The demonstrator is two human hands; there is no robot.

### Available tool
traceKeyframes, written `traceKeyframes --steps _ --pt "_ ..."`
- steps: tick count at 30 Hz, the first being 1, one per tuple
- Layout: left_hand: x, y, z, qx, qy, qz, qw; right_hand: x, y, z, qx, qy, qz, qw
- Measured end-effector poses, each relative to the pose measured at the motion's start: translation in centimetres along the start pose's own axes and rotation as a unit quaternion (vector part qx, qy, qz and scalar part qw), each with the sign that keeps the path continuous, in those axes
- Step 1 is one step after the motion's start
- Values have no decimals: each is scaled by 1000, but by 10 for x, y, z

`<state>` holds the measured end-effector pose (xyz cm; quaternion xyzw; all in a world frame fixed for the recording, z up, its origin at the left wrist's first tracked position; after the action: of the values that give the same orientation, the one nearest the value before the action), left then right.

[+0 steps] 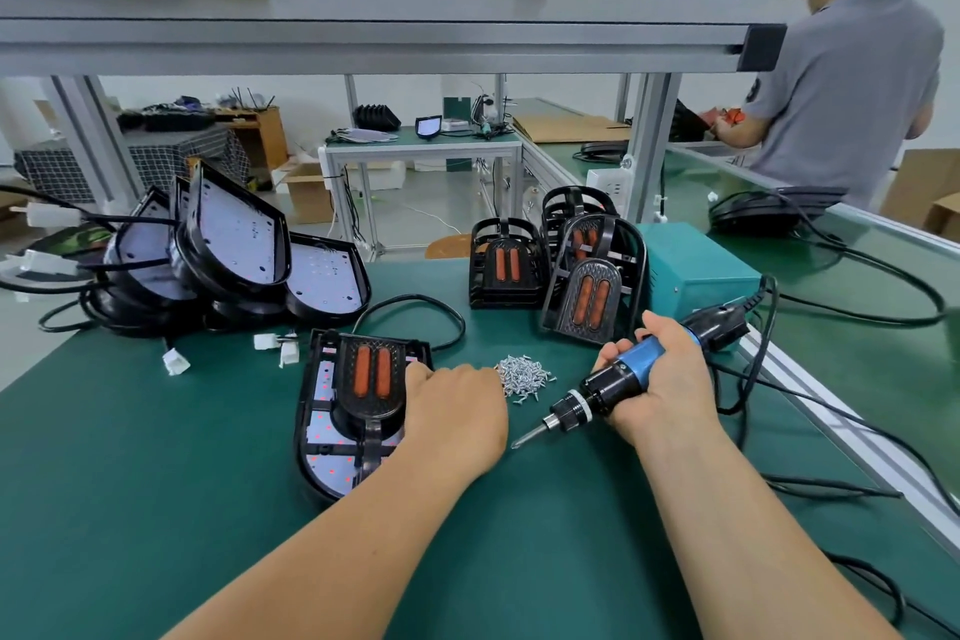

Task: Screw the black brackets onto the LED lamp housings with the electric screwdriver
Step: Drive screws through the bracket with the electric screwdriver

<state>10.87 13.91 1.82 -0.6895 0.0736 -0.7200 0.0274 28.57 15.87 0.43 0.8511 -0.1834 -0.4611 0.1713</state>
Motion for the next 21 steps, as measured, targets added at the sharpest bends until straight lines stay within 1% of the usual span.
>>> traceKeyframes --steps 3,8,12,14,16,21 --pt "2 -1 0 3 12 6 1000 0 0 0 -4 0 1 1000" --pt "7 -2 7 -16 -3 -25 1000 0 0 0 -5 -2 5 1000" --pt "14 -3 11 -30 1 -28 999 0 1 -1 -1 -9 6 1000" --pt "24 -3 9 -23 48 -17 998 0 1 -1 0 -17 5 1000" --pt "34 -3 5 -6 118 -3 993 1 2 -2 1 -23 4 1000" --pt "46 2 -1 11 263 20 965 -1 2 0 -2 -38 3 999"
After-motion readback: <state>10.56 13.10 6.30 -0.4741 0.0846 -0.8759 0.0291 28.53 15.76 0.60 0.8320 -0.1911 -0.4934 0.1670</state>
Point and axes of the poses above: each hand's wrist, its own y-axis away from the middle knuckle, its own x-axis out of the back of the hand, z = x × y, the point moved 6 cm from there along -y, towards the middle knuckle, and after that the axes turned 2 degrees about y, right-handed, at the moved point
